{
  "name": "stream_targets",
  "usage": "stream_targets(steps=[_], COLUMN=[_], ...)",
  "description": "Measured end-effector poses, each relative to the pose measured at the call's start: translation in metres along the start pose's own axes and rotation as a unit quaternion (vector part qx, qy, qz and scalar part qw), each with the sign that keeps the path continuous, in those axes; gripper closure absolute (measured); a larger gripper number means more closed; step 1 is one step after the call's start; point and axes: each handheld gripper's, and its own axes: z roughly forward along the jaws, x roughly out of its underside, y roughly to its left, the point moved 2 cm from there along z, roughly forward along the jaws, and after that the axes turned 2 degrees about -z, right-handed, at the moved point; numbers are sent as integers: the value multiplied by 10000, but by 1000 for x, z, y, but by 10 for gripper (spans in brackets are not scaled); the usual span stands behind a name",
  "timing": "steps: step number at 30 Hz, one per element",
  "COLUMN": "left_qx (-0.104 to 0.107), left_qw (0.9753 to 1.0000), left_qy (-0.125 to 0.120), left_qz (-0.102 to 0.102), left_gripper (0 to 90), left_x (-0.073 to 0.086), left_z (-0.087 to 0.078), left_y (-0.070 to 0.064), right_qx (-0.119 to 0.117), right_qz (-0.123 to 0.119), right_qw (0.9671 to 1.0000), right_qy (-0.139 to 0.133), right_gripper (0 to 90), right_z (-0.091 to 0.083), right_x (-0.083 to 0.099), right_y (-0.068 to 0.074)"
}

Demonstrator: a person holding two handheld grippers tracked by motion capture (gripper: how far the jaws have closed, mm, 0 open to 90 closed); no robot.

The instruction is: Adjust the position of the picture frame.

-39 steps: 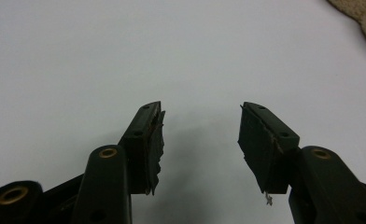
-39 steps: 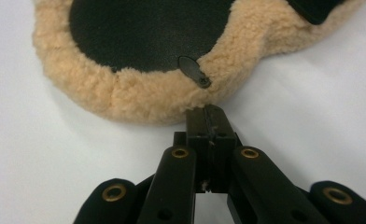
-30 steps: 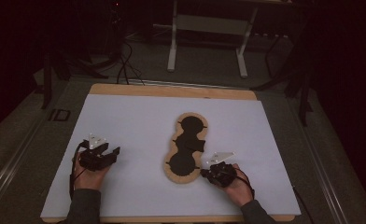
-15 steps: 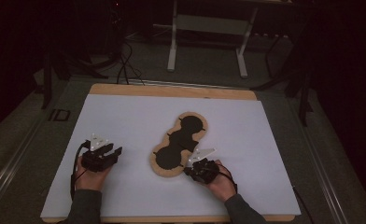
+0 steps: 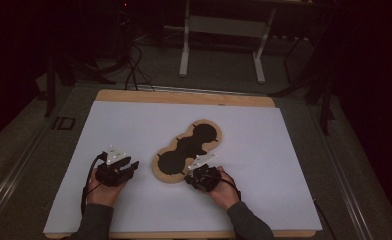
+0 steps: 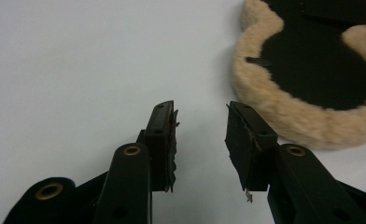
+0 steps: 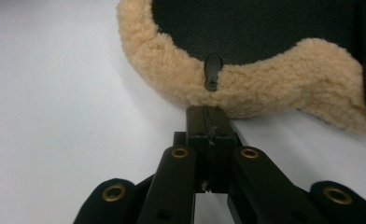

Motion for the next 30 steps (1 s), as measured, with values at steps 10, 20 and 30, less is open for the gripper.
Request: stream_targets(steps=[10, 20, 30], left_qx=[380, 709, 866], left_qw=[9991, 9967, 9907], left_qy=[-182, -42, 399], left_qz=[90, 386, 969], left_gripper=[623, 667, 885], left_x=[-2, 0, 7], left_z=[-4, 6, 25], left_y=[-22, -50, -79], right_qx=[-54, 871, 1315], right_qz=[-158, 687, 1187], right_qw=[9999, 9912, 9825], right_qy=[25, -727, -569], right_gripper=[900, 899, 900], right_z=[4, -37, -23], right_x=[-16, -22, -13], right_y=[-5, -59, -85])
